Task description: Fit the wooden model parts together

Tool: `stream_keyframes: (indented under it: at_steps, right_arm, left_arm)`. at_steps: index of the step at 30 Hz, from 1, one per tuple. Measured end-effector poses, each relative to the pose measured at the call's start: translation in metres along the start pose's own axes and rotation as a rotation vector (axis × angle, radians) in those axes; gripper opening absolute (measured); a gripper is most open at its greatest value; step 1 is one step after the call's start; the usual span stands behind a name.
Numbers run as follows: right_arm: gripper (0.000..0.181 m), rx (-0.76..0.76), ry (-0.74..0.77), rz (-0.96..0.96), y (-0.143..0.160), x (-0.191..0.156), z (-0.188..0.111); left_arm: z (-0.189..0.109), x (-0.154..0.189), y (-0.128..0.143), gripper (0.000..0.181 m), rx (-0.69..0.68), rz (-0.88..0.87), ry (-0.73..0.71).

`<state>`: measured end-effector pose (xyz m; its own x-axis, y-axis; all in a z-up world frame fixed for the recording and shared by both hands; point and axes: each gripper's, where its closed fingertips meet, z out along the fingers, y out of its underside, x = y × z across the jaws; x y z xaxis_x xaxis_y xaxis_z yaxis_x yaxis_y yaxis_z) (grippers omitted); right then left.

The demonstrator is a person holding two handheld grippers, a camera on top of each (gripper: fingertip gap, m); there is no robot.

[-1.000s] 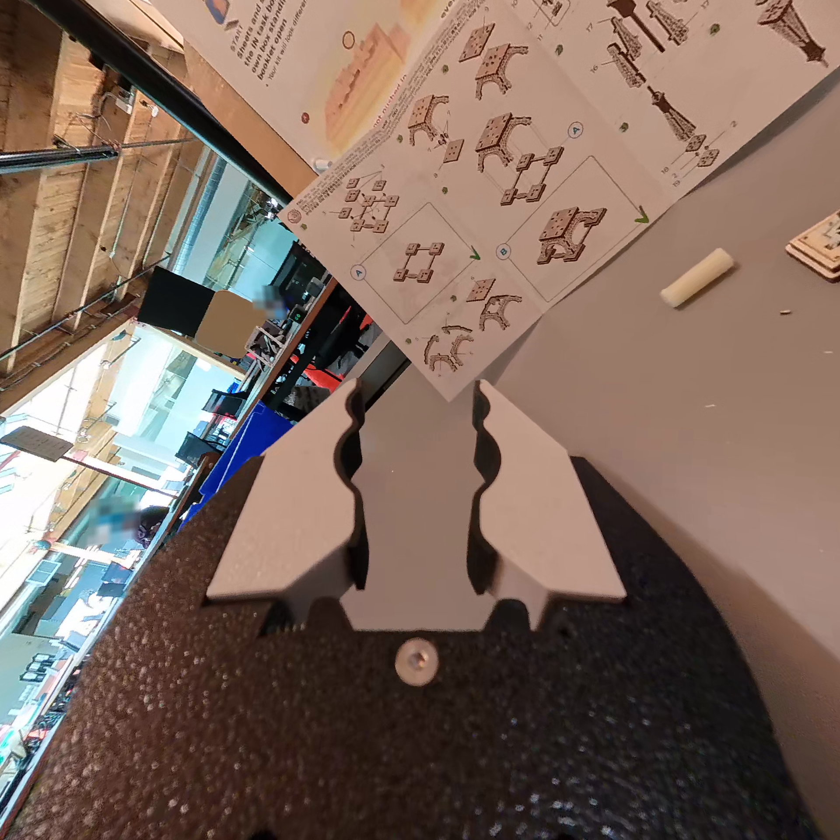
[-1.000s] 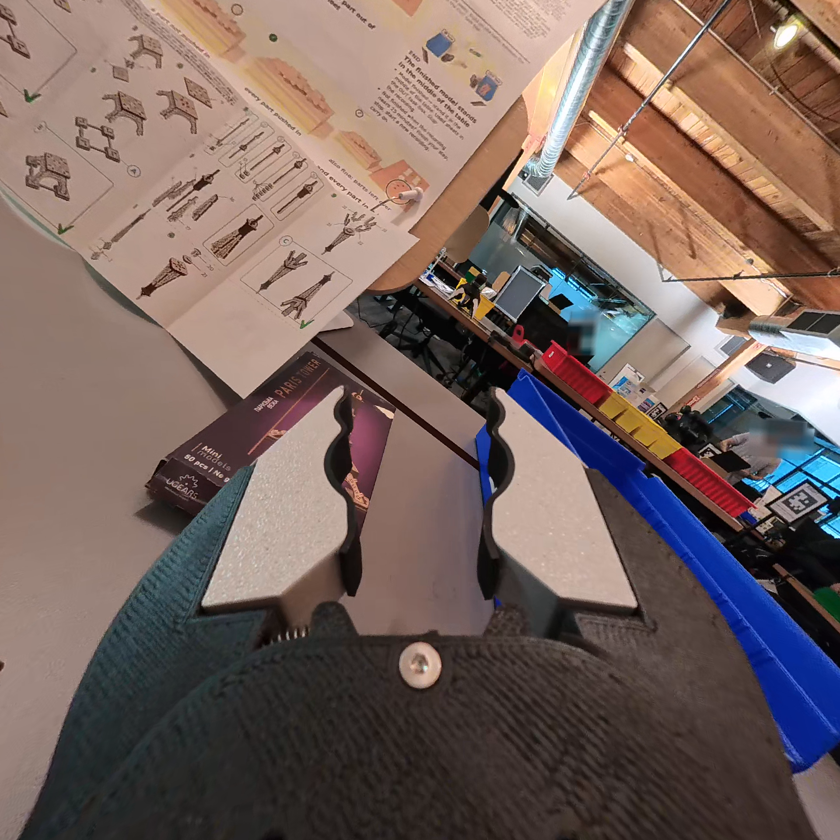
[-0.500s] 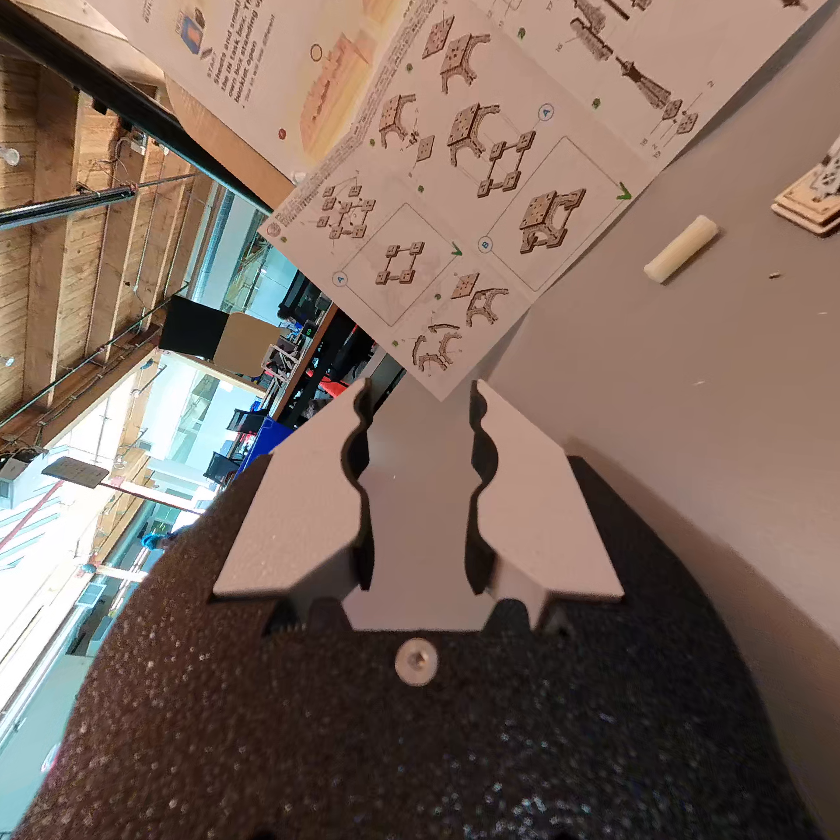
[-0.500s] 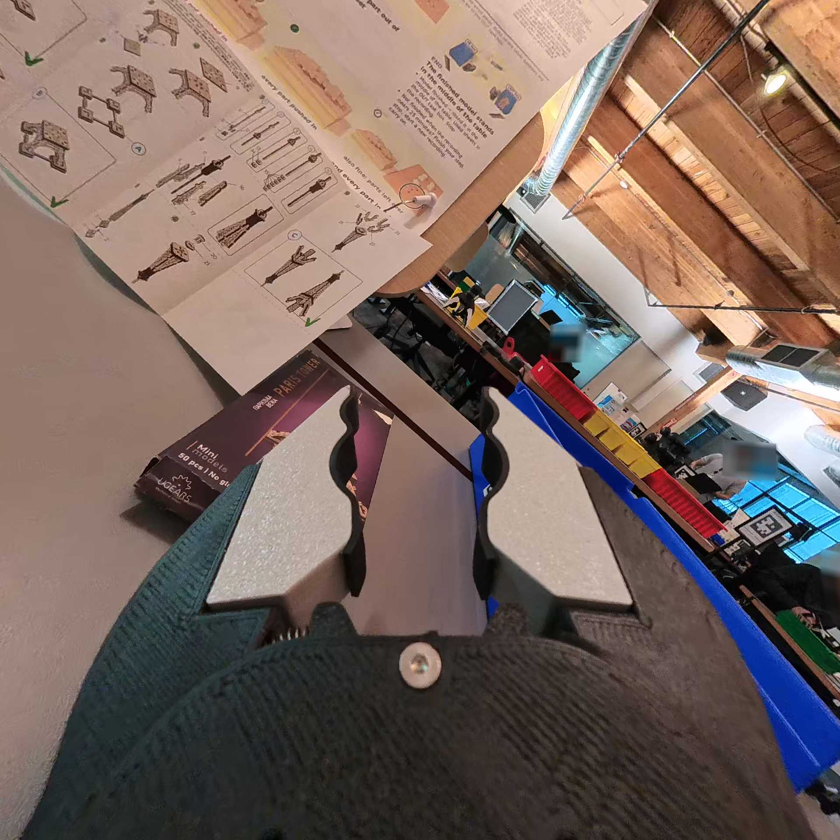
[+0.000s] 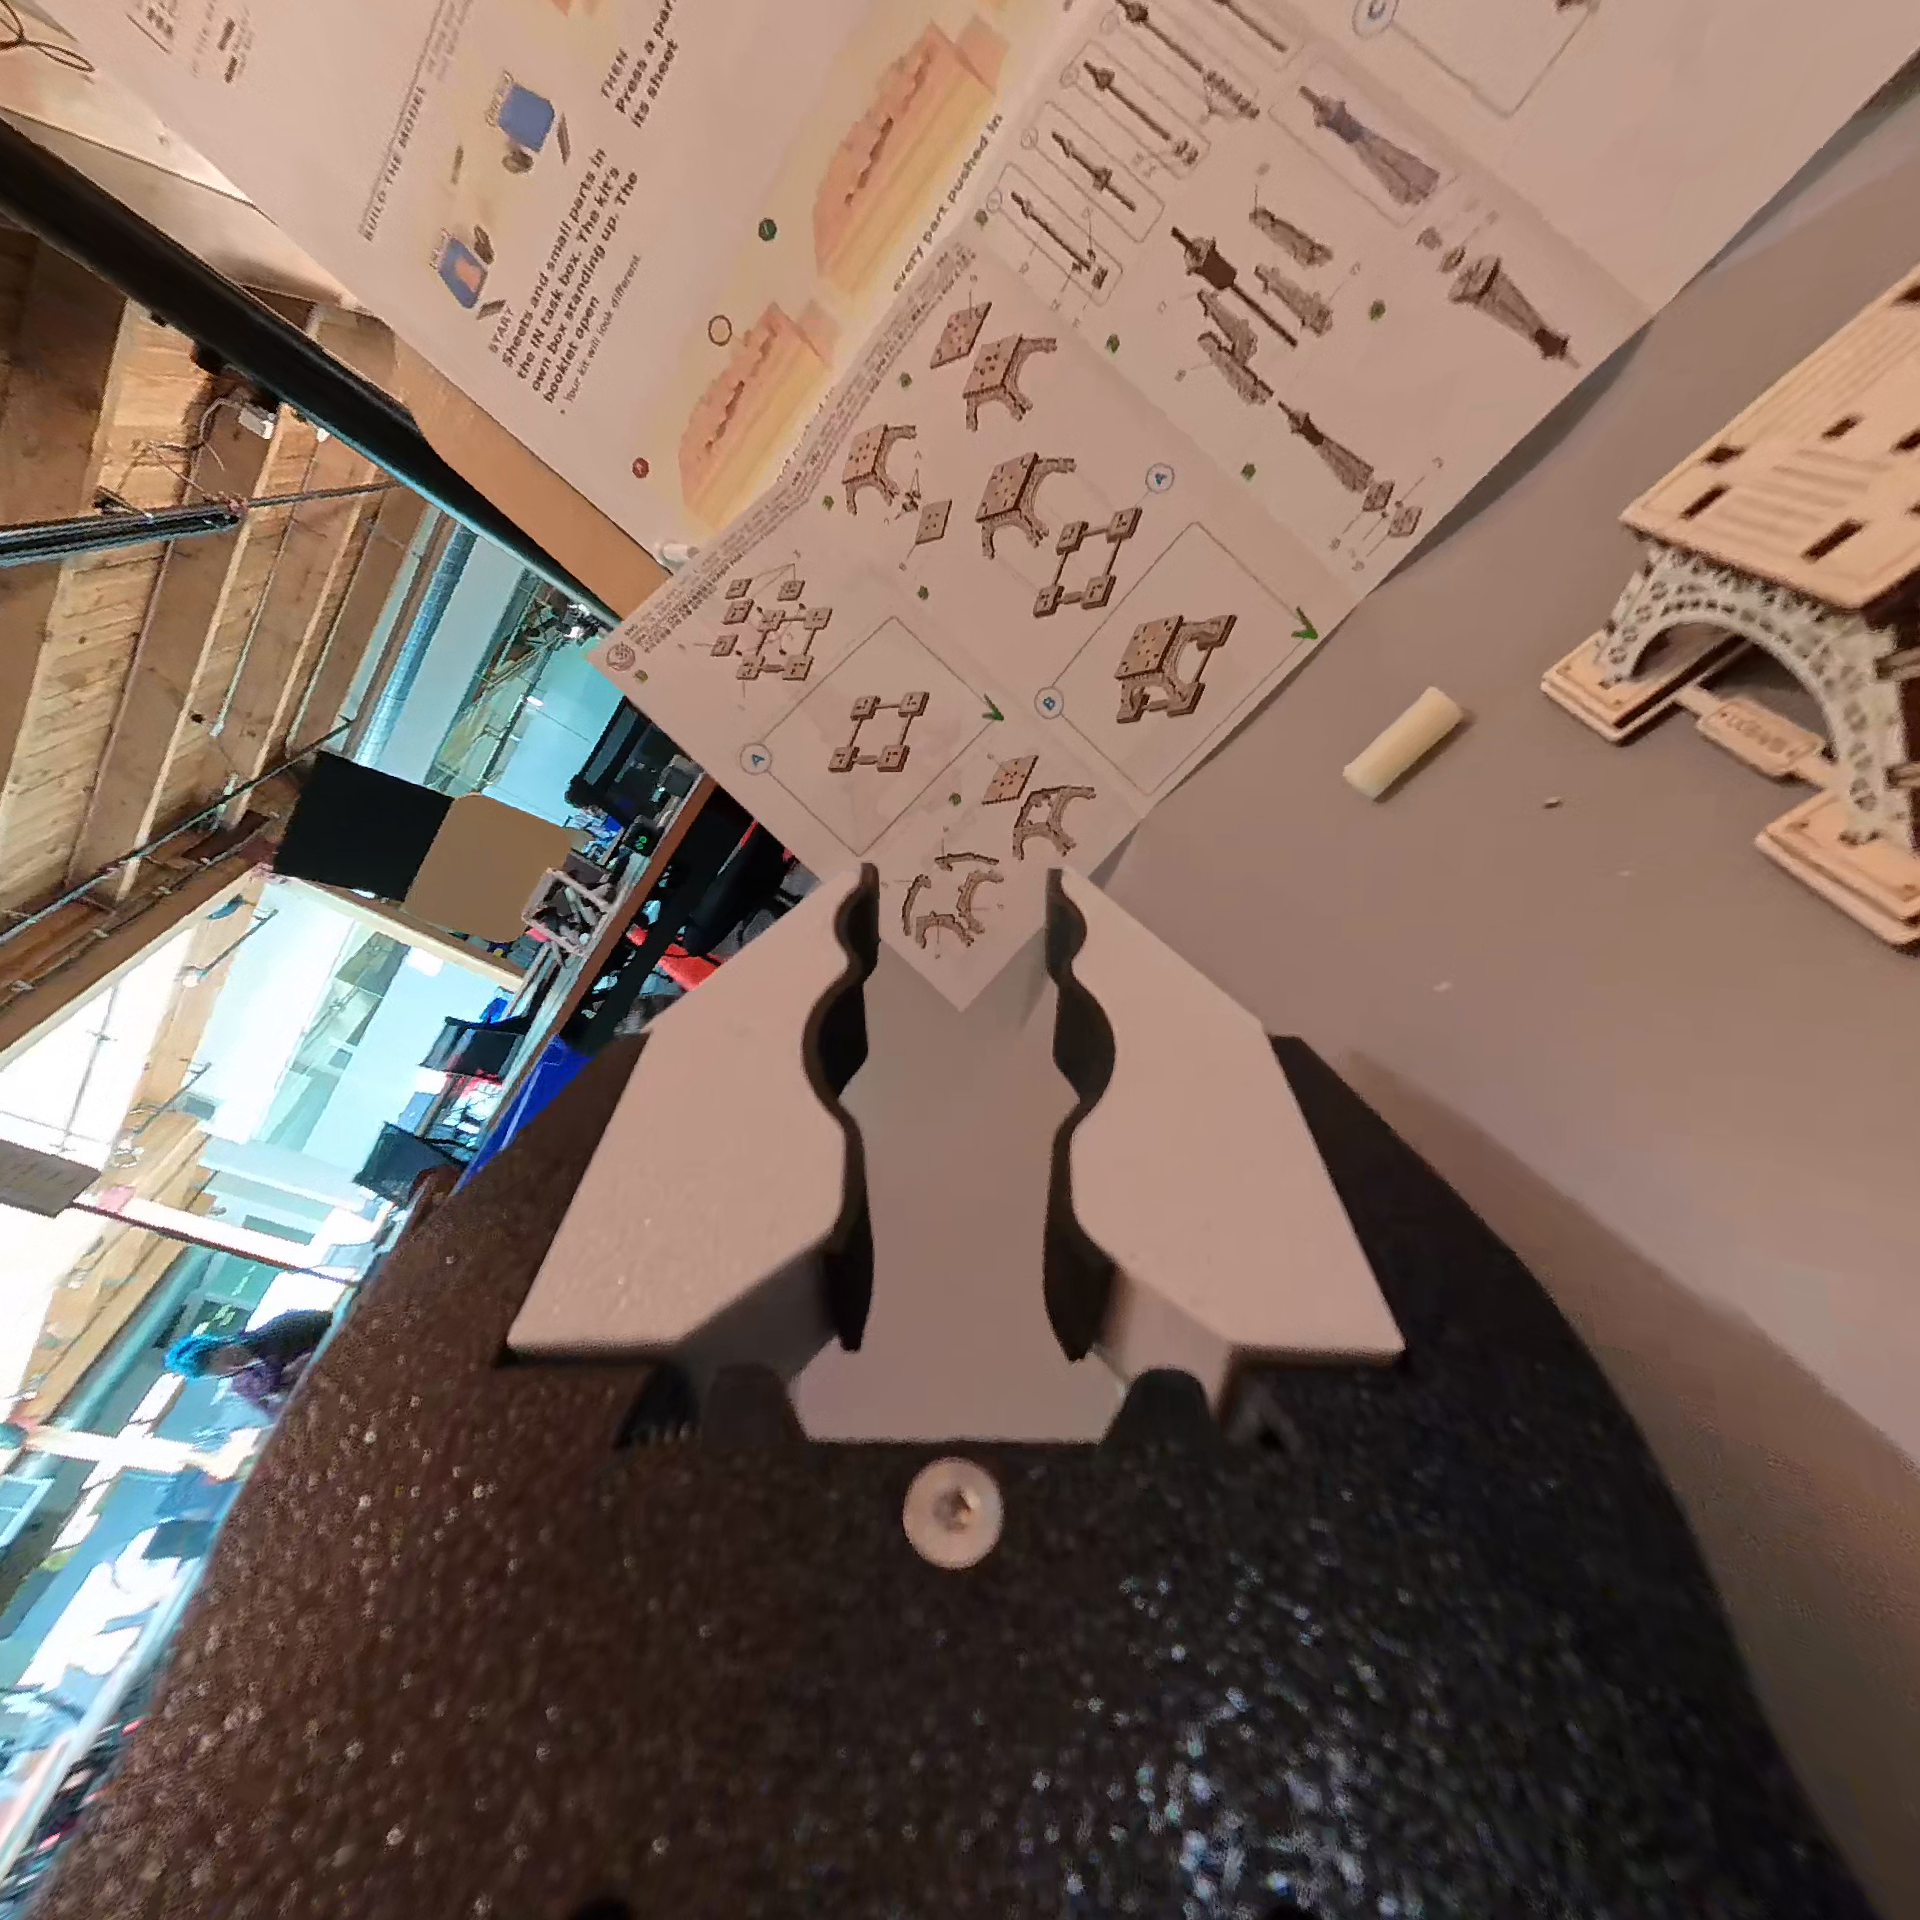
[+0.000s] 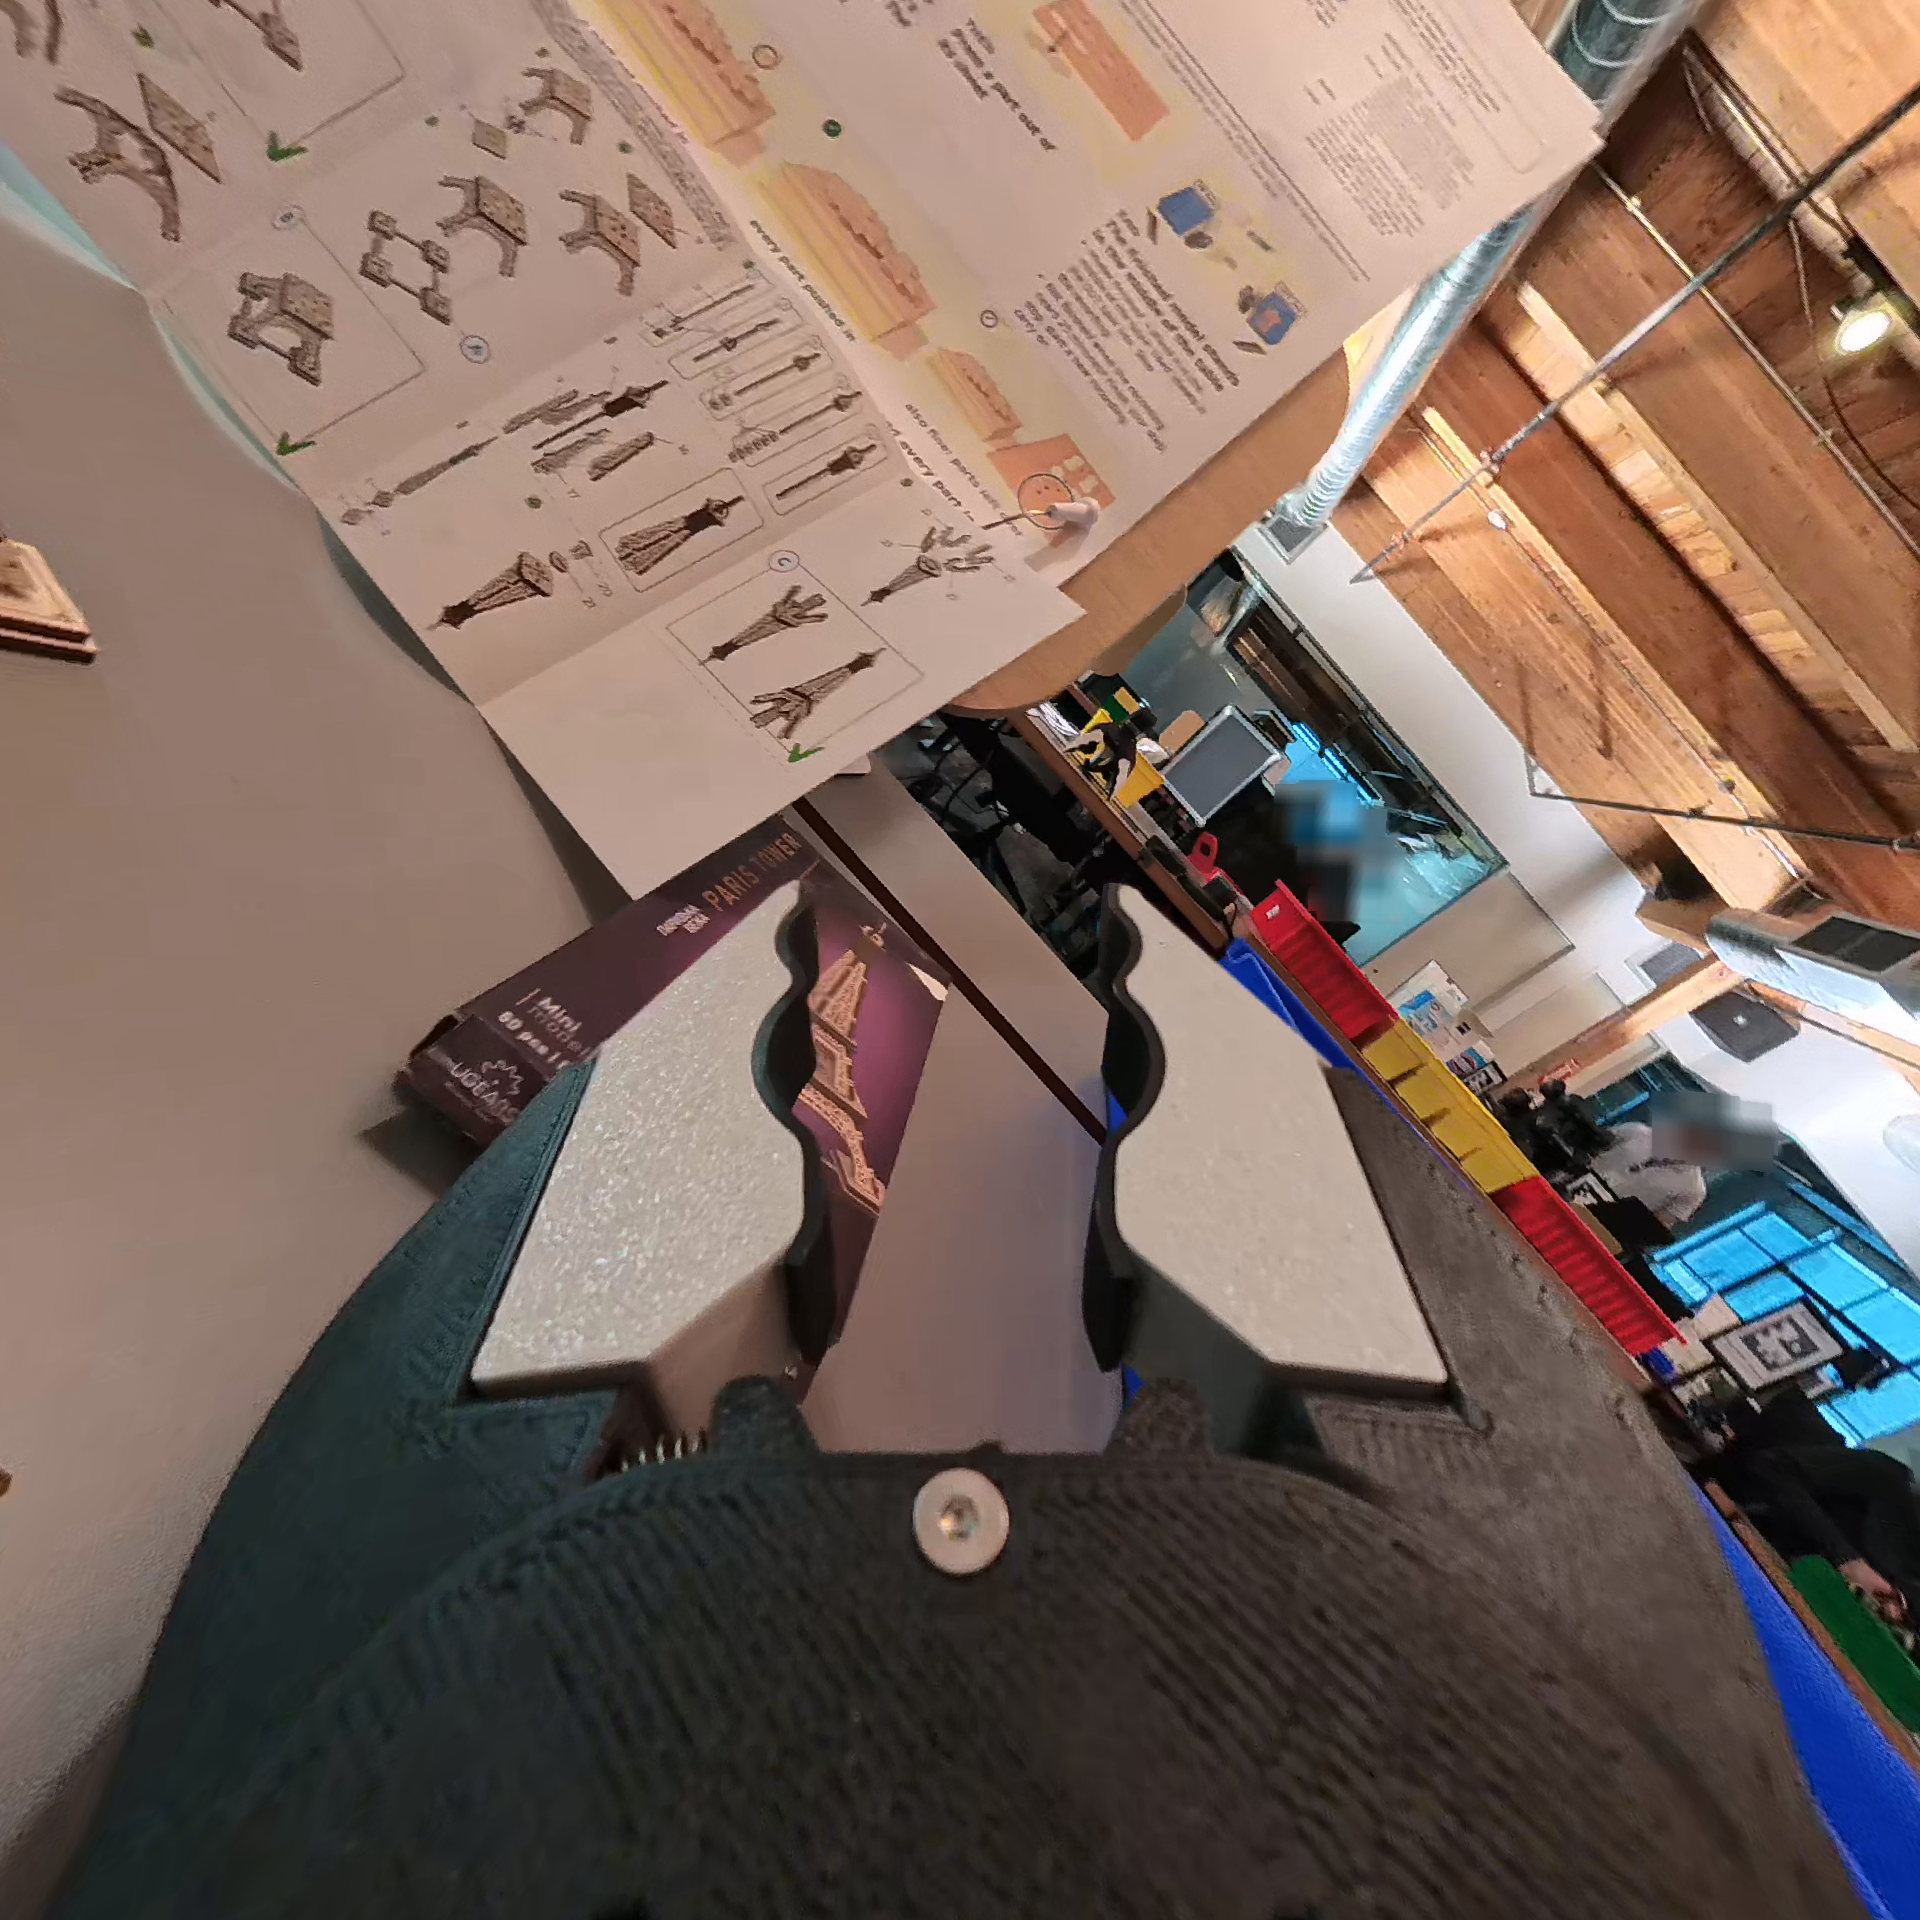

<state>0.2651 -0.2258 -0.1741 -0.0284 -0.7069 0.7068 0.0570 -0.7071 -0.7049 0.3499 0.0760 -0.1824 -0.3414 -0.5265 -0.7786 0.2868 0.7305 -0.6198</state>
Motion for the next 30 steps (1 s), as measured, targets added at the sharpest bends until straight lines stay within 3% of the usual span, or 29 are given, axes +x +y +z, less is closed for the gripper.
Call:
stream_keyframes:
  at_steps: [3, 6, 8, 11, 13, 16, 21, 24, 30]
  right_arm:
    - [0.052, 0.011, -0.055, -0.017, -0.002, -0.008, 0.001]
    - [0.051, 0.069, -0.231, -0.043, -0.013, -0.03, -0.007]
    - [0.05, 0.105, -0.457, -0.012, -0.029, -0.052, -0.025]
    - [0.053, 0.041, -0.834, 0.005, -0.044, -0.092, -0.064]
    - [0.063, 0.027, -0.898, -0.031, -0.053, -0.109, -0.071]
    - [0.054, 0.046, -0.976, -0.048, -0.067, -0.133, -0.076]
    - [0.046, -0.002, -1.1, -0.048, -0.065, -0.158, -0.083]
    - [0.032, -0.007, -1.091, -0.062, -0.061, -0.161, -0.081]
    - [0.023, -0.031, -1.058, -0.068, -0.058, -0.166, -0.085]
  left_arm:
    - [-0.001, 0.004, -0.005, 0.027, 0.02, -0.054, 0.032]
    - [-0.005, 0.008, -0.014, 0.024, 0.052, -0.118, 0.084]
    - [-0.007, 0.003, -0.017, 0.024, 0.069, -0.146, 0.075]
    - [-0.012, 0.001, -0.015, 0.022, 0.073, -0.182, 0.079]
    - [-0.015, 0.003, -0.015, 0.019, 0.093, -0.212, 0.104]
    - [-0.019, 0.006, -0.012, 0.014, 0.114, -0.239, 0.128]
    - [-0.019, 0.009, -0.011, 0.01, 0.128, -0.253, 0.16]
    - [-0.019, 0.012, -0.012, 0.01, 0.11, -0.207, 0.177]
    - [-0.02, 0.011, -0.01, 0.009, 0.072, -0.165, 0.186]
